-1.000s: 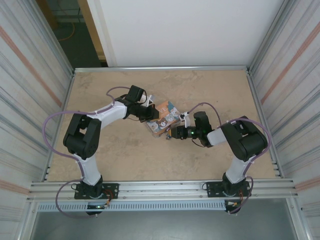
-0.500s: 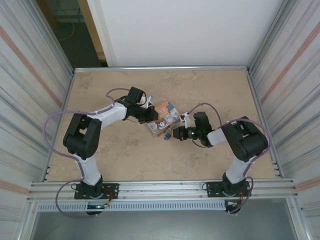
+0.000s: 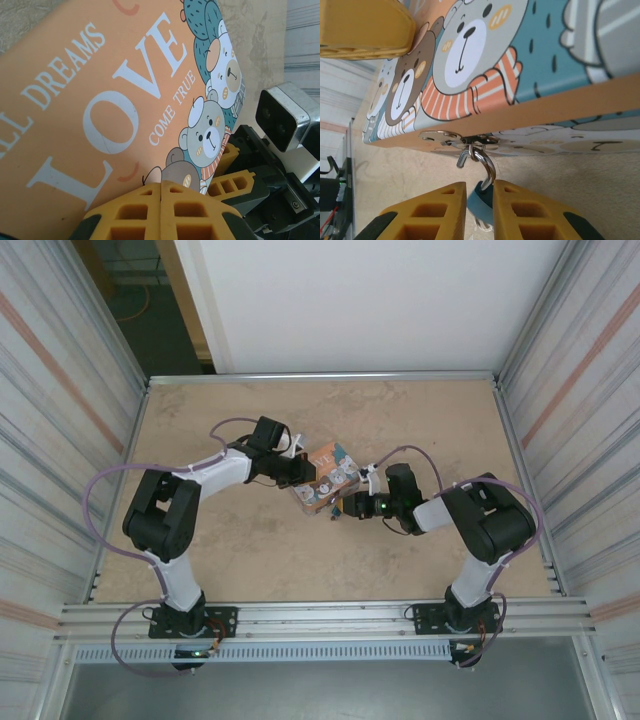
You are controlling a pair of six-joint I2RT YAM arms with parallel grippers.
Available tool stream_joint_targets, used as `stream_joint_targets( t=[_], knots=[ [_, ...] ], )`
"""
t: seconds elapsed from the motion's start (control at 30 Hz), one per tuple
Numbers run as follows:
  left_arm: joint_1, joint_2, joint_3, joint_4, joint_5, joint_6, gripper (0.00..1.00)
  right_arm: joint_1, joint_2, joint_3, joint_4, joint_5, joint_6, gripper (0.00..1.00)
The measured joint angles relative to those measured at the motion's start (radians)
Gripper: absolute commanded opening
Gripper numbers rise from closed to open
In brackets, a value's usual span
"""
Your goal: Unlock the padlock with the key
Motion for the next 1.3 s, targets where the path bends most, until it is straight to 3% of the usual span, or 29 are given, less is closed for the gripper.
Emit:
stream_joint_targets(
  t=[0.27,0.73,1.03,1.3],
  knots=[
    [0.0,0.0,-0.002,0.003,0.0,-0.002,0.06,0.006,0.008,0.029,0.023,0.003,0.001,0.25],
    [0.0,0.0,-0.003,0.008,0.0,-0.002,0.06,-0.003,-0.015,0.011,-0.005,0.039,-0.008,0.52],
    [0.0,0.0,-0.003,0.008,0.0,-0.002,0.05,-0.001,-0.003,0.024,-0.013,0.039,-0.008,0.58],
    [0.0,0.0,-0.003,0.008,0.0,-0.002,0.06,0.017,0.044,0.053,0.01,0.028,-0.005,0.57]
  ],
)
